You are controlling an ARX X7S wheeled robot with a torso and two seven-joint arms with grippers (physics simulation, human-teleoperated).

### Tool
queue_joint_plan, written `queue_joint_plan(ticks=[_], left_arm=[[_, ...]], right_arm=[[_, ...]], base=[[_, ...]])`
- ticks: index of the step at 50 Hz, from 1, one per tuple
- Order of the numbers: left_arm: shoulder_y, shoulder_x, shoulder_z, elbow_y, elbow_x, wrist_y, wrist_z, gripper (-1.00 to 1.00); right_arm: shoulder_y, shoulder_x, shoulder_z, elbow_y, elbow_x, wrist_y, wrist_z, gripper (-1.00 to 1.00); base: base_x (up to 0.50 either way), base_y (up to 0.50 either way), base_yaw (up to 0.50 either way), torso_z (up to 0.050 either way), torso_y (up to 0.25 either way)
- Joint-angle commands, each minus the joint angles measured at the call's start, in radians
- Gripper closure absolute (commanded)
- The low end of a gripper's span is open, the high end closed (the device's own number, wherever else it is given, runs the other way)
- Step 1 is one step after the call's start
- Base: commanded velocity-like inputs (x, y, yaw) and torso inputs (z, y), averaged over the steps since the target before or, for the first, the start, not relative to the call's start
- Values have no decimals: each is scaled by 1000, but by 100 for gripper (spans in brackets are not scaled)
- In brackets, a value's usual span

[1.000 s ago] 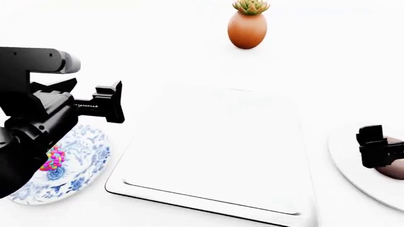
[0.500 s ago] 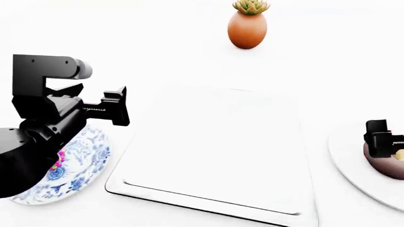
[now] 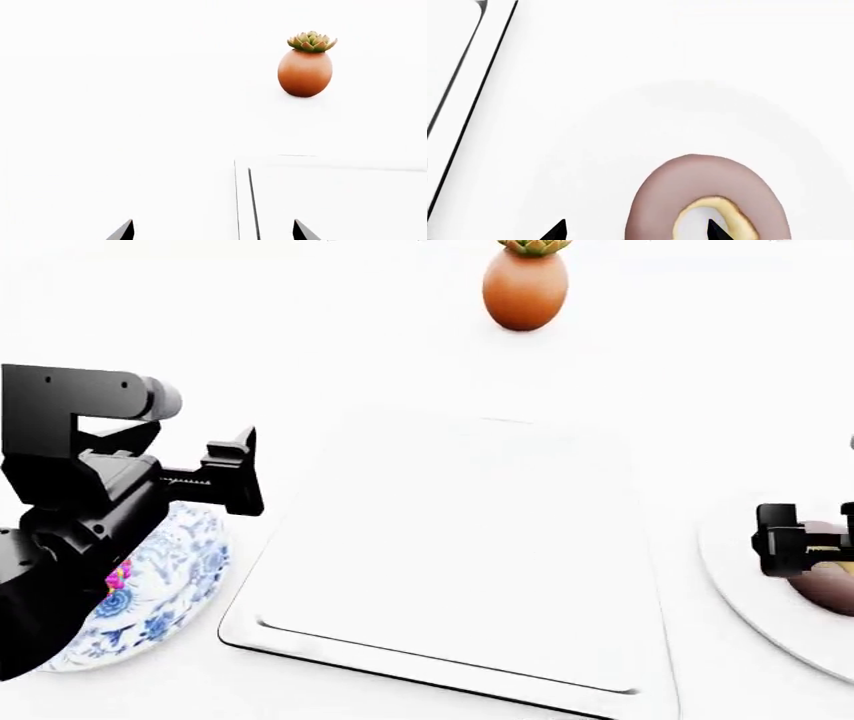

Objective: Move the dessert items from the plate to the tray.

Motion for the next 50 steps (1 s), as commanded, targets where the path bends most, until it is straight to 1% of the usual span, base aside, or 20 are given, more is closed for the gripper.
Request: queue_joint_plan(ticks=[1,8,25,26,33,44,48,50], left_arm=[[18,-15,-28,29,-30,5,-16,-100],[18,-18,-38,34,-49,3,-35,-100],[39,-29,-37,44,-49,15,-37,-100],[36,-29,-34,43,-49,14,-37,-100],[31,-27,-36,43,-43,29,-33,-100],[54,-32,-39,46,-27,52,-18,-100],[58,-33,-34,45,-18,58,-9,-100],[56,-35,-20,44,-8,58,1,-100]], right_arm=[[-43,-2,-18,12,-7,-45,-33,-100],[-75,10,-16,3,1,-70,-40,-100],[-145,26,-10,-3,28,-125,-40,-100],[-148,28,-10,-5,29,-127,-41,100],[-141,32,-13,-19,29,-118,-56,100],[-118,41,5,-34,58,-111,-16,100],[-76,46,33,-52,91,-104,10,100],[-38,40,40,-51,97,-87,21,100]], base=[[0,0,0,0,0],[0,0,0,0,0],[0,0,0,0,0],[0,0,0,0,0],[0,0,0,0,-2],[0,0,0,0,-1],[0,0,0,0,0],[0,0,0,-12,214]])
